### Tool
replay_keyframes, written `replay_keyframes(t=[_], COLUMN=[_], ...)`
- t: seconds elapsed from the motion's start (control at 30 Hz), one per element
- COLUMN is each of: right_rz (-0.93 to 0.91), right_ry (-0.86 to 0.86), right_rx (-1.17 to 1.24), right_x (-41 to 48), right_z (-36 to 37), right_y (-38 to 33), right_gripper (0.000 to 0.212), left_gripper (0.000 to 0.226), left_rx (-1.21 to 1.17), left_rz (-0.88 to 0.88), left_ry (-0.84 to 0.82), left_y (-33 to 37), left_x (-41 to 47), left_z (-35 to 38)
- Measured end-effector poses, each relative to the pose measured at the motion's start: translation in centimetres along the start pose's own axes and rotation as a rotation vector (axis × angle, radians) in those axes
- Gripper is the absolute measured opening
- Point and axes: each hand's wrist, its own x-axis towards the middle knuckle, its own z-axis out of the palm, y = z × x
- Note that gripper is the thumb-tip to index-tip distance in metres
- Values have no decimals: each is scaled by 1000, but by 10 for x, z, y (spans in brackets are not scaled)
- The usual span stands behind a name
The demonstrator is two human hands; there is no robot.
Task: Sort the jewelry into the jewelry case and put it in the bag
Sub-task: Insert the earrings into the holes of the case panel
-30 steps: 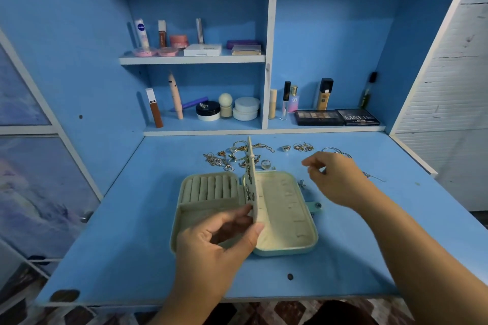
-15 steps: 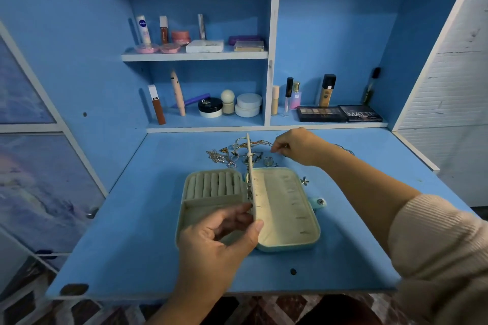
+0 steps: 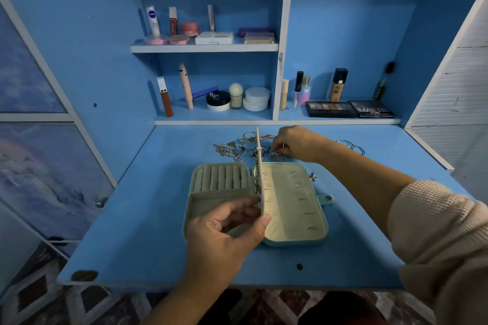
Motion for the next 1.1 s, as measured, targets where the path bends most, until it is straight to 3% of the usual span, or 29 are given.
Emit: replay_keyframes(t=[0.17, 0.27, 0.37, 0.53, 0.63, 0.87, 1.1], right_rz=[13, 126, 175, 201, 197, 194, 211], right_ry=[29, 224, 459, 460, 483, 539, 595], right_rx=[9, 166, 423, 1144, 1377, 1572, 1555], right_x=[-4, -21, -68, -141, -154, -153, -149], right_z=[4, -11, -29, -6, 15, 28, 28], right_y=[1, -4, -35, -107, -127, -146, -153], right_gripper=[20, 13, 8, 6, 15, 15, 17], left_gripper=[35, 33, 29, 27, 23, 25, 22], left_rx=[6, -4, -6, -16, 8, 7, 5], left_rz=[7, 5, -1, -3, -4, -1, -6], left_ry=[-3, -4, 1, 9, 16, 4, 12], left_y=[-1, -1, -3, -5, -4, 1, 3], left_x=[0, 0, 1, 1, 0, 1, 0], left_z=[1, 0, 1, 3, 4, 7, 5])
